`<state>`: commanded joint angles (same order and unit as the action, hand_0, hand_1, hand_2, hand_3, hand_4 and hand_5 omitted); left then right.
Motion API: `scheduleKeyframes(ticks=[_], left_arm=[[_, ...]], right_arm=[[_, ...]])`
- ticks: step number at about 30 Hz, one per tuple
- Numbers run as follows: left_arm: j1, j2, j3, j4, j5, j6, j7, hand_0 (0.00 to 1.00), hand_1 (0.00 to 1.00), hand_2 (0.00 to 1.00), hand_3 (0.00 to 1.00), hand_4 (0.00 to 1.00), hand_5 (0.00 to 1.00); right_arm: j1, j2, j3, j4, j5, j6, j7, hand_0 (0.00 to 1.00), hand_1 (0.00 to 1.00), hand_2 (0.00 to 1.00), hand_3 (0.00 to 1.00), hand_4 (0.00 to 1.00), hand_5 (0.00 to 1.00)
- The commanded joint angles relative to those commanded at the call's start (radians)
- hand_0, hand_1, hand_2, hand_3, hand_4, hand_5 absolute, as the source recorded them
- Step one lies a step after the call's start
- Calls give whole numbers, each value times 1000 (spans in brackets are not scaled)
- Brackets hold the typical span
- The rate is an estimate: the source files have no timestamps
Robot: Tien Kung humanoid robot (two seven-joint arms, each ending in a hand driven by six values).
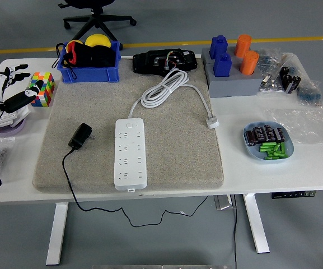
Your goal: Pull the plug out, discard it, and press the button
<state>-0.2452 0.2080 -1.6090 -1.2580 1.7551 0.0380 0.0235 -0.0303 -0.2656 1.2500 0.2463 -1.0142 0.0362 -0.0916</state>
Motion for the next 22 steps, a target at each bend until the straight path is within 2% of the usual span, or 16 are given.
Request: scheduleKeyframes(ticks=[11,22], left_arm=[[-4,3,-2,4,1,0,0,873,818,765,826,743,442],[-16,9,28,4,-5,0,-1,872,816,763,826,741,440]], right_arm=[[4,-7,-15,1,4,1,0,728,680,662,644,744,592],[10,-18,-43,-1,13,1,0,728,680,661,645,744,591]])
